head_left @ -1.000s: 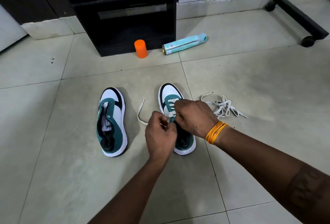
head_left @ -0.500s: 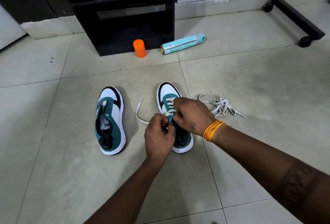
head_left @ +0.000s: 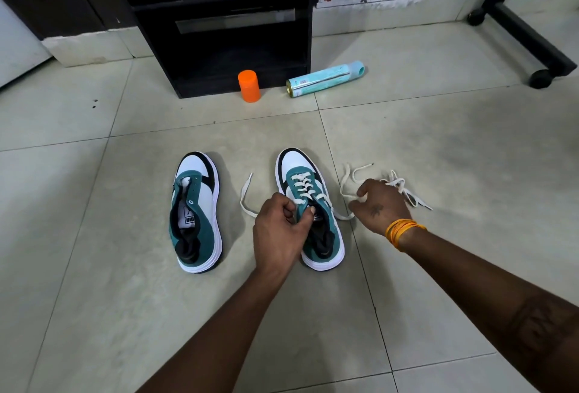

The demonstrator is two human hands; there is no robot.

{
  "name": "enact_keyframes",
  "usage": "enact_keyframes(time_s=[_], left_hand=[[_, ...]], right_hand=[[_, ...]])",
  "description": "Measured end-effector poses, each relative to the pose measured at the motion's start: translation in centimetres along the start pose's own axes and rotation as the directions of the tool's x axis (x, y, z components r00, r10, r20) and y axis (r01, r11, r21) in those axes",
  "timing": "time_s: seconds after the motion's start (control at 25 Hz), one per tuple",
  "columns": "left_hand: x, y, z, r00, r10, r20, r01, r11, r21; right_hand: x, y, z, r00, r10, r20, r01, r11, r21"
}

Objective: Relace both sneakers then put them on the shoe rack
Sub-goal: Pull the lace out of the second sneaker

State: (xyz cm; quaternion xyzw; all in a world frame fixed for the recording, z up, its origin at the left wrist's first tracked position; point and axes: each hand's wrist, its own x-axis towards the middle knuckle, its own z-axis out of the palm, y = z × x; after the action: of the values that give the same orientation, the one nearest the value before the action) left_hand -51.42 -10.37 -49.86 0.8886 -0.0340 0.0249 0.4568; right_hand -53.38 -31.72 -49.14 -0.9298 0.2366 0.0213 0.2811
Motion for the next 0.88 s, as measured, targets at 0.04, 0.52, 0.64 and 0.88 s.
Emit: enact_keyframes(time_s=[0.04,0.52,0.64,0.88], left_hand=[[0.1,0.1,0.0,1.000,0.000,0.001,0.000,1.000,0.015],[1.4,0.5,-1.2,0.992,-0.054,0.116,0.036,0.988,0.152],[1.6,-0.6,-0.7,0.940,-0.320,0.121,0.340,0.914,-0.223],[2.2,-0.5,-0.9,0.897,-0.401,0.187,0.440,0.847,-0.297]], right_hand=[[-0.3,-0.5,-0.1,0.999,-0.021,-0.046,0.024,0.998,0.060],[-2.3,-4.5,1.4,0.942,-0.333,0.039,0.335,0.932,-0.140],[-2.7,-3.4,2.1,0.977,-0.208,-0.055,0.214,0.965,0.148],[-3.0,-2.6,2.7,0.982,-0.145,-0.121,0.172,0.952,0.254]])
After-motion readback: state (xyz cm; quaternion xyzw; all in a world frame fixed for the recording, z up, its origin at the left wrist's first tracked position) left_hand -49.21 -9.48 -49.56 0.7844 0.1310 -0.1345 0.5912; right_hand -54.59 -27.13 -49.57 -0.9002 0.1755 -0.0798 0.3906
